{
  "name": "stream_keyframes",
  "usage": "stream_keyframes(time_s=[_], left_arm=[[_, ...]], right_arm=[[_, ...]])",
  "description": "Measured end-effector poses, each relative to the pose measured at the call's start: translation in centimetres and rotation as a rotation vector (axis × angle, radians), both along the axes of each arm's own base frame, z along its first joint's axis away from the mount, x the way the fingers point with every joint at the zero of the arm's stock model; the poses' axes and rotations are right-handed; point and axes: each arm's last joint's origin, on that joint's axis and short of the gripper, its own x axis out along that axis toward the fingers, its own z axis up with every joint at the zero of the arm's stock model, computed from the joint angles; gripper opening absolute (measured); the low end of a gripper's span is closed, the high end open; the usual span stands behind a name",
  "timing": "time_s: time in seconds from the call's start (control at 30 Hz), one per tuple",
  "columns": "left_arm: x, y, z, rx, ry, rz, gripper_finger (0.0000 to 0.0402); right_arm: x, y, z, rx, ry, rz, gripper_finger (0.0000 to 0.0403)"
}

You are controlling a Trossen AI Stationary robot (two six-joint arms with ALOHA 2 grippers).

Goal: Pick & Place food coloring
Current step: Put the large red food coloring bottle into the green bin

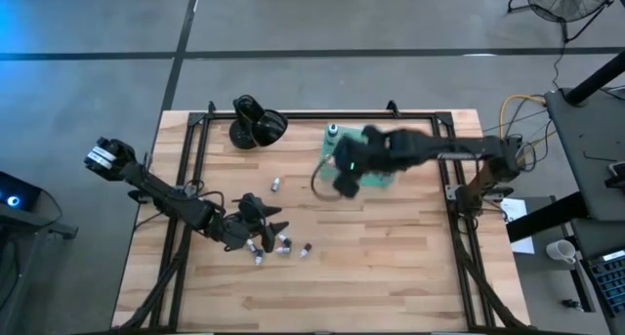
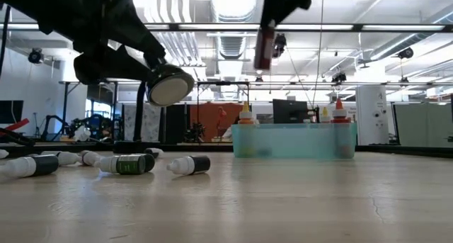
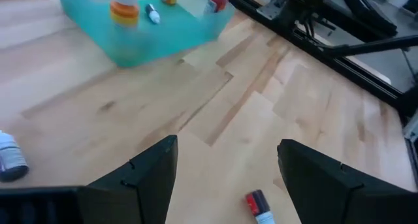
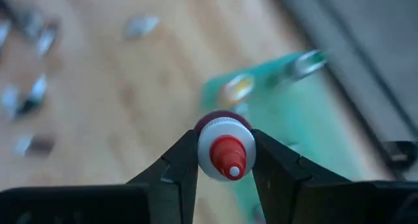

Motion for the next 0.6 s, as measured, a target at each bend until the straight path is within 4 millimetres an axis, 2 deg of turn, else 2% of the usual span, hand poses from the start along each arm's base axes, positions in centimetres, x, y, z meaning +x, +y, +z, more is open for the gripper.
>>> stream_keyframes(time_s=[0.13, 0.23, 0.33, 0.43, 0.6], left_arm=[[0.0, 0.1, -0.1, -0.048, -0.002, 0.009, 0.0236], [0.0, 1.2, -0.8, -0.106, 0.038, 0.094, 0.0236], [-0.1, 2.2, -1.4, -0.151, 0.082, 0.153, 0.0236], [0.0, 2.5, -1.4, -0.15, 0.099, 0.15, 0.0236], [0.1, 2.8, -1.5, -0.093, 0.125, 0.127, 0.0236]], right_arm=[[-0.4, -3.5, 2.2, -0.034, -0.053, -0.118, 0.0106], [-0.6, -6.5, 1.9, -0.034, -0.037, -0.218, 0.0106], [-1.1, -9.8, 0.1, 0.047, -0.003, -0.292, 0.0106], [-1.5, -12.7, -2.9, 0.155, 0.058, -0.325, 0.0106], [-1.6, -15.7, -7.4, 0.22, 0.054, -0.291, 0.0106]])
